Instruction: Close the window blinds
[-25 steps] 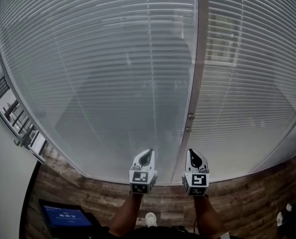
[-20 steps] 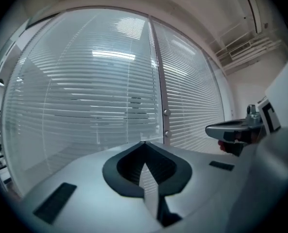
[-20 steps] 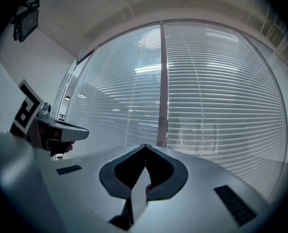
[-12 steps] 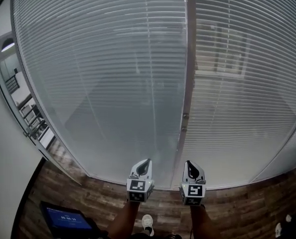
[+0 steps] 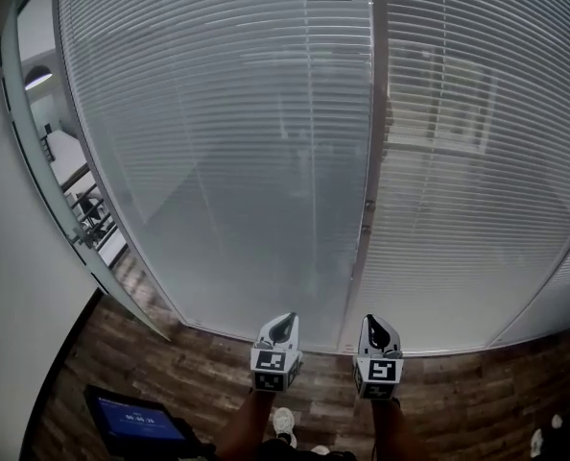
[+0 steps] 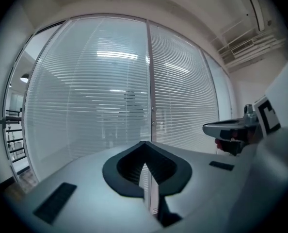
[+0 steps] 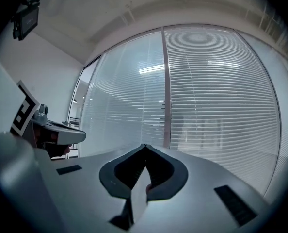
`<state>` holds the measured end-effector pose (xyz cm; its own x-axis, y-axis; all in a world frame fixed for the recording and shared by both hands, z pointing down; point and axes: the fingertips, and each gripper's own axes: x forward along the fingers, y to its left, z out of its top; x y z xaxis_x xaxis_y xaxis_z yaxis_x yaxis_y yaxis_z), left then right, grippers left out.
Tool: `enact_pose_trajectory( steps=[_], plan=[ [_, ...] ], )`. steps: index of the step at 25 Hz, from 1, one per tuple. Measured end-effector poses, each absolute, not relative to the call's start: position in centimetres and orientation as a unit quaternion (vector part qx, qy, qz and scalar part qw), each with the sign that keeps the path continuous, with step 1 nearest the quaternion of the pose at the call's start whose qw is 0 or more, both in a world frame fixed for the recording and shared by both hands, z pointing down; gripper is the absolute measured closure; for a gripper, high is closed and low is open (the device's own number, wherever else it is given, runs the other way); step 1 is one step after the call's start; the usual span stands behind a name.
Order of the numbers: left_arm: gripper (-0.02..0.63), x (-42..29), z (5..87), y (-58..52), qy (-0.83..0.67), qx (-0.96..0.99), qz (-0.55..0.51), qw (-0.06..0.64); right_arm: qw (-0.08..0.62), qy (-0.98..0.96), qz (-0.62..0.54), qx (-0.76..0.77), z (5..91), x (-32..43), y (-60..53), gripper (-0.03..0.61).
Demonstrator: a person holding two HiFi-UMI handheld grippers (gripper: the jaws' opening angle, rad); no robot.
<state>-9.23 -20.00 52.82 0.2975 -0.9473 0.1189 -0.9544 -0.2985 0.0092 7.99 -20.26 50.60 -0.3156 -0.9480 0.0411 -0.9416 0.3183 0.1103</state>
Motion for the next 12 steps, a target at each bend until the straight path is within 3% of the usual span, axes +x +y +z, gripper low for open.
enact_pose_trajectory(
  steps=[12],
  plan=[
    [0.620, -11.2, 52.2, -16.7, -0.571, 0.819, 0.048, 0.028, 0.078, -0.798, -0.006, 0.598, 52.2, 5.8, -16.3, 0.575]
  ],
)
